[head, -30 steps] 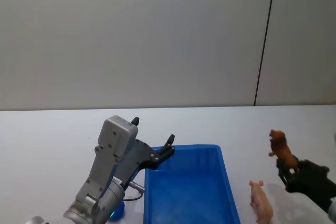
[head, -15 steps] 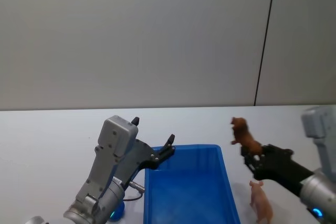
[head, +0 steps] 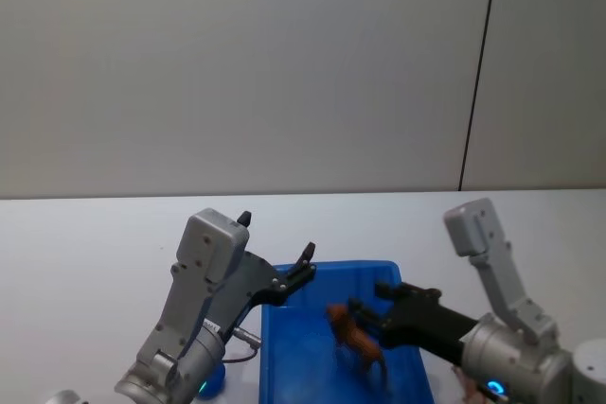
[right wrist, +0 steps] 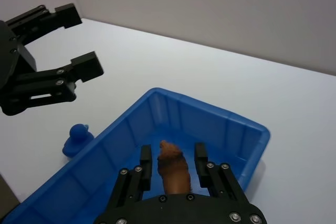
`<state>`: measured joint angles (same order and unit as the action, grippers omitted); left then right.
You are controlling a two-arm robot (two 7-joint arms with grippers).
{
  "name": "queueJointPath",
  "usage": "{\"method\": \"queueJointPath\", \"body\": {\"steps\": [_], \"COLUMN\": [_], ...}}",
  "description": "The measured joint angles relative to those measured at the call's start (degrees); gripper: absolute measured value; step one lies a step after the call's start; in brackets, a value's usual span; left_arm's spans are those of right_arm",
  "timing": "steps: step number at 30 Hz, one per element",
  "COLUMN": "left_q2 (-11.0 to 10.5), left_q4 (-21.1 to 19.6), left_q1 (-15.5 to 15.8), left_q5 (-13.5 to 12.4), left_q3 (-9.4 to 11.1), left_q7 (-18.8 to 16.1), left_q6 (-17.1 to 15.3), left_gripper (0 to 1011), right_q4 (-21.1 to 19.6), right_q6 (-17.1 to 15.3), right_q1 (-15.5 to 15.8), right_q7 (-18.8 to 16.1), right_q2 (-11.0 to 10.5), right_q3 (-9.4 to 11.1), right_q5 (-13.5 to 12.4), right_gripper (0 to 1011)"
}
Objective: Pick up the two dolls from the table and place them into the box.
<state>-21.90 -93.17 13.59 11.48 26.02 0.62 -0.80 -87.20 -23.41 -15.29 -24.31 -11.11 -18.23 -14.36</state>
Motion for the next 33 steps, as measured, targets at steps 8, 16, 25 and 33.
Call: {"method": "queueJointPath", "body": {"steps": [8,16,25,33], "left_q2": [0.0,0.0,0.0,0.0], "left_q4": [0.0,0.0,0.0,0.0], "left_q1": [0.0,0.0,0.0,0.0], "left_q5": [0.0,0.0,0.0,0.0], "left_q3": [0.0,0.0,0.0,0.0], "left_q7": [0.0,0.0,0.0,0.0], "left_q6": [0.0,0.0,0.0,0.0], "left_gripper": [1002,1001,1001,1002], "right_q4": [2.1,1.5,-1.7,-5.5], "right_q6": [-0.5,0.9,2.8,3.8], "right_q1": [-1.1,-0.6,2.0,5.8], "right_q7": [-1.0,0.7,5.0,9.4], "right_q2": [1.4,0.9,-1.4,-4.8], "right_q3": [-1.4,-1.5,-0.1,2.1], "right_q5": [1.2,2.0,1.4,-1.5], "right_gripper": [688,929,1001,1001]}}
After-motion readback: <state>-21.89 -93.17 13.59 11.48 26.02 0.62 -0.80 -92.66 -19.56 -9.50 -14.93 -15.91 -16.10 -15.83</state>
